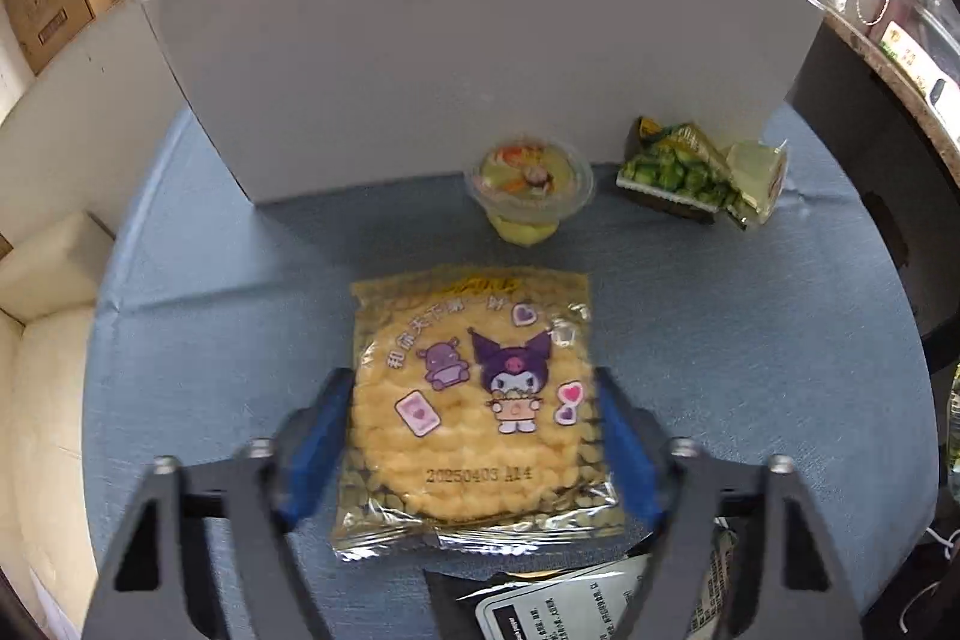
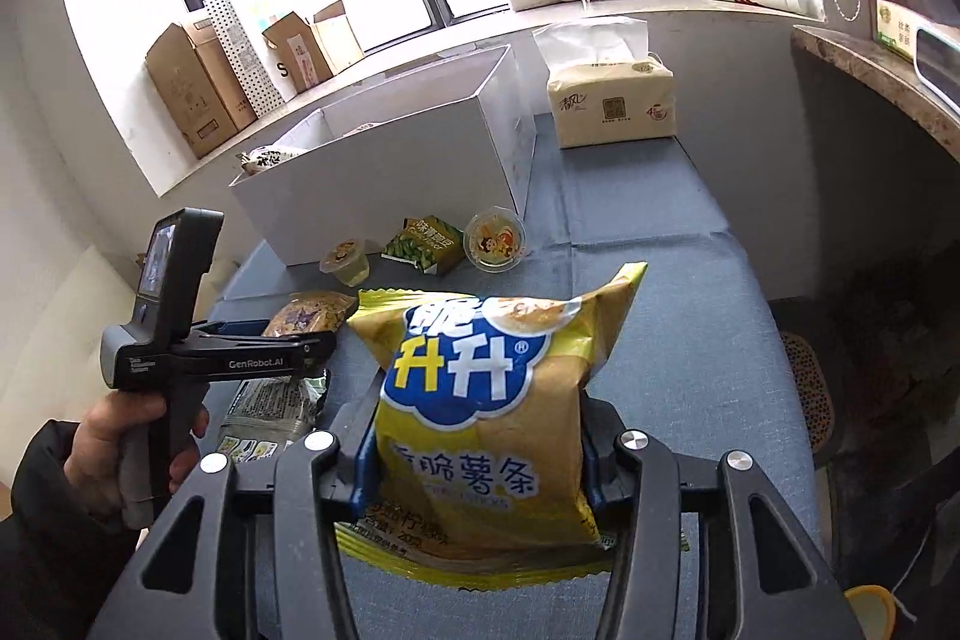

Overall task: Organize snacks
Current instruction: 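Drop yellow chip bag and cookie pack into the white box with both grippers, then grasp the dark chip bag with the left gripper and lift it, then drop dark chip bag in box with left gripper while right gripper carries jelly cup, then grasp the green pea bag with the right gripper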

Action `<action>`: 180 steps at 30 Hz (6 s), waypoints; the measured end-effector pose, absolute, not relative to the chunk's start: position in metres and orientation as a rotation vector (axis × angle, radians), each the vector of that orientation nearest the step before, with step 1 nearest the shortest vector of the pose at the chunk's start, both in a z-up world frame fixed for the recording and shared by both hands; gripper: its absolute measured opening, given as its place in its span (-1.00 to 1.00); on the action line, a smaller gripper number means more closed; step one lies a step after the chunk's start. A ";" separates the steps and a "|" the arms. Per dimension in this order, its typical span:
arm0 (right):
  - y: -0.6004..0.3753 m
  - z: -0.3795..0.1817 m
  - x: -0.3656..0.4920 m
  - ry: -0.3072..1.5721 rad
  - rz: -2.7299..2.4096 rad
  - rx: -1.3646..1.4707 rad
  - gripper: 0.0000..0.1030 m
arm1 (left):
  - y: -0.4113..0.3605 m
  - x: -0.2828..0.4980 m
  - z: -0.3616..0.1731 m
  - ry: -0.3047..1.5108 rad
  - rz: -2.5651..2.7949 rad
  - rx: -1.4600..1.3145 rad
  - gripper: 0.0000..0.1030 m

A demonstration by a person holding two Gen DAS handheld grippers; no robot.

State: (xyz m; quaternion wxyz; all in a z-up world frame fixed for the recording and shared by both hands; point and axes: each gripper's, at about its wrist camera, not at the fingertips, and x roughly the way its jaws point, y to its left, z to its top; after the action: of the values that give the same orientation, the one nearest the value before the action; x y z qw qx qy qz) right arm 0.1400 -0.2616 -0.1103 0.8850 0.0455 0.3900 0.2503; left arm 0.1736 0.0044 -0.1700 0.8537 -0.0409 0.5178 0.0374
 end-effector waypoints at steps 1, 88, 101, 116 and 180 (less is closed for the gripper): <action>-0.262 -0.111 0.140 0.813 0.521 0.096 0.04 | 0.007 0.172 -0.169 1.087 0.069 -0.107 0.49; -0.244 -0.136 0.121 0.818 0.560 0.123 1.00 | -0.046 0.086 -0.162 1.044 -0.038 -0.093 0.86; -0.211 -0.144 0.172 0.849 0.543 -0.042 1.00 | -0.002 0.060 -0.125 0.942 -0.055 -0.210 0.27; -0.188 -0.161 0.287 0.930 0.518 -0.039 0.37 | 0.018 0.044 -0.112 0.896 -0.033 -0.229 0.28; -0.181 -0.122 0.204 0.838 0.575 0.054 1.00 | 0.040 0.079 -0.068 0.696 -0.059 -0.219 1.00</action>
State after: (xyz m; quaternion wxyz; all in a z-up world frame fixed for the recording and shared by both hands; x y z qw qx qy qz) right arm 0.2042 -0.1808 -0.1224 0.8733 0.0257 0.4010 0.2753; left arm 0.0787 0.0396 -0.0683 0.9337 -0.1071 0.3403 -0.0290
